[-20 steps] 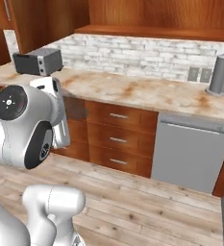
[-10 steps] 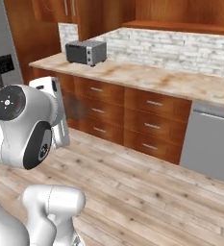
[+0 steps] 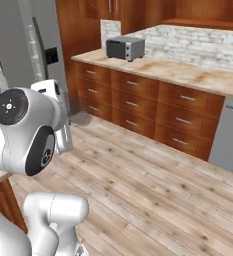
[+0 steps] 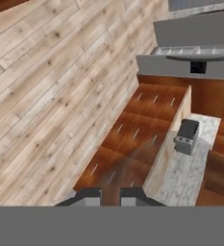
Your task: There is a bowl on the dining counter. Grab a lemon wedge from the fridge and place it in the bowl. Then get the liquor bottle and glass cup from the cabinet and place them next to the bowl.
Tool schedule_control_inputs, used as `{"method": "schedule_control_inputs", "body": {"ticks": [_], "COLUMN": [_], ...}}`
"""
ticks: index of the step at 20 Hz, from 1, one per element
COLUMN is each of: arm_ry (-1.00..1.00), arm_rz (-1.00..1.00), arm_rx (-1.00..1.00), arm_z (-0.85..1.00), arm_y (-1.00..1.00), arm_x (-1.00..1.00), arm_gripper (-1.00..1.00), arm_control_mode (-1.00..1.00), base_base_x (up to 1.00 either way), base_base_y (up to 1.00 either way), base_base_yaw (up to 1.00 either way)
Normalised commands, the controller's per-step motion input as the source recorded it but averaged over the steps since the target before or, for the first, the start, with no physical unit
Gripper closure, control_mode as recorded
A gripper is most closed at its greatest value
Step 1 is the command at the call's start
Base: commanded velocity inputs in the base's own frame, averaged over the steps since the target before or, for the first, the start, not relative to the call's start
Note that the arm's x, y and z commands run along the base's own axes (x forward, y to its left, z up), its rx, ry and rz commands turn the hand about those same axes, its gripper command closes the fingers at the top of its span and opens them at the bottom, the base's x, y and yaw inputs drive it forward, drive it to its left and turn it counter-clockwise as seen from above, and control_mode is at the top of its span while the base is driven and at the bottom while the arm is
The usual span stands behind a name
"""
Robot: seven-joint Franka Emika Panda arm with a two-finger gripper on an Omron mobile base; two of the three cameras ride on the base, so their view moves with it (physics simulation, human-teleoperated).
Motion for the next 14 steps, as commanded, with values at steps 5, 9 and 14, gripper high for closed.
{"method": "schedule_control_inputs", "body": {"ticks": [5, 9, 14], "arm_ry": [0.00, 0.00, 0.00], "arm_rz": [0.00, 0.00, 0.00], "arm_rx": [0.00, 0.00, 0.00], "arm_z": [0.00, 0.00, 0.00], "arm_y": [0.00, 0.00, 0.00], "arm_x": [0.00, 0.00, 0.00], "arm_gripper": [1.00, 1.00, 1.00], "arm_control_mode": [1.00, 1.00, 1.00], "base_base_x": [-1.00, -1.00, -1.00], "base_base_y": [0.00, 0.24, 0.36], "base_base_yaw": [0.24, 0.27, 0.31]}}
